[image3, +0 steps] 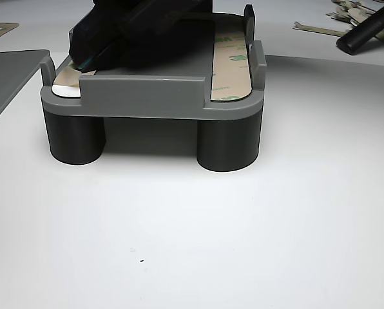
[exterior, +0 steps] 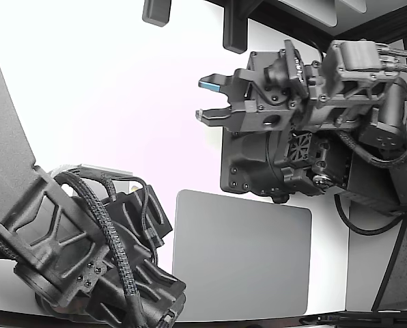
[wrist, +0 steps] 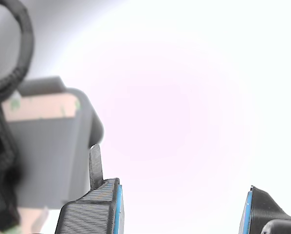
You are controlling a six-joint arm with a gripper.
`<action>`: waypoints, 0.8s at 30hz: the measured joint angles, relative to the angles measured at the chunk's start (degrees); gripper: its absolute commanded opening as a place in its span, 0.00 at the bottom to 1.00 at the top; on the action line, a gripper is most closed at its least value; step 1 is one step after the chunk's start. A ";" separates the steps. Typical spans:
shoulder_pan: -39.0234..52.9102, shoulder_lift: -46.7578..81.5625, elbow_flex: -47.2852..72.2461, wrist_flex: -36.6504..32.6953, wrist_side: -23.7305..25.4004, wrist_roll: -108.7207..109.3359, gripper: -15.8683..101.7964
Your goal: Peel off protective film from adhesive tape.
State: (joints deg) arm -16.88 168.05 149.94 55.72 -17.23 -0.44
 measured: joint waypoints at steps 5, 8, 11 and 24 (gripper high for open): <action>0.35 -0.88 2.46 -0.09 -1.58 -2.46 0.98; 0.44 -0.18 2.55 -0.09 -0.88 -1.58 0.98; 0.53 -0.09 2.55 -0.09 1.93 0.09 0.98; 12.48 0.00 2.55 -0.09 15.56 3.52 0.98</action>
State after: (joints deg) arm -4.39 168.05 152.49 55.63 -1.67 3.08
